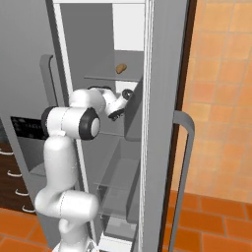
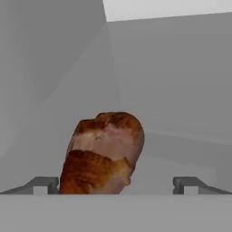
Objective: Place one sweet potato and one chicken drumstick in each tupperware on the nearby counter, to pack two identical lunches.
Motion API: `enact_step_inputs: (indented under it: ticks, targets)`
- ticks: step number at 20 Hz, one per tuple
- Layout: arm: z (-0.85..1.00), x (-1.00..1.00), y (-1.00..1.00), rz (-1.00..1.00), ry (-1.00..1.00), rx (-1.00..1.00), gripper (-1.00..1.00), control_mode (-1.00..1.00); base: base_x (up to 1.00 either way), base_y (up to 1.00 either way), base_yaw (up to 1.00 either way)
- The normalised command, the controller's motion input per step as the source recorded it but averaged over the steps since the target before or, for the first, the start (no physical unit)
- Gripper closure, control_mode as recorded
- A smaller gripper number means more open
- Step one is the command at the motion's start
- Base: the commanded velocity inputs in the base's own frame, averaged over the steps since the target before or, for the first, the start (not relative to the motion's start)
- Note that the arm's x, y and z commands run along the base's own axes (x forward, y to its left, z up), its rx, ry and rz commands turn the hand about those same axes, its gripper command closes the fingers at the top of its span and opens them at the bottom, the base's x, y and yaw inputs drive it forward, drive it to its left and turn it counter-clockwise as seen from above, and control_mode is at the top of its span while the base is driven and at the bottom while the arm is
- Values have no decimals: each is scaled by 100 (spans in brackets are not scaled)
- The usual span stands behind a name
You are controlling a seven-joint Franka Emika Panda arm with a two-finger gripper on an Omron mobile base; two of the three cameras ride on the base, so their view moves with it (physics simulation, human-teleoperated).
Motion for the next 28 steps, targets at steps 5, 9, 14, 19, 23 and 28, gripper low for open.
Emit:
enact_step_inputs:
  ticks: [5, 9, 14, 19, 23, 28]
  targets:
    - [-22, -31, -21, -7, 0, -8, -100, -100, 0, 0, 0]
    - [21, -5, -43, -1, 0, -10, -100, -100, 0, 0, 0]
    - [56, -30, -14, 0, -7, 0, -100, -100, 0, 0, 0]
    - [3, -8, 55, -4, 0, -6, -100, -100, 0, 0, 0]
    - [0, 0, 47, -11, 0, -1, -100, -100, 0, 0, 0]
    - [-6, 0, -36, -22, 3, 2, -100, -100, 0, 0, 0]
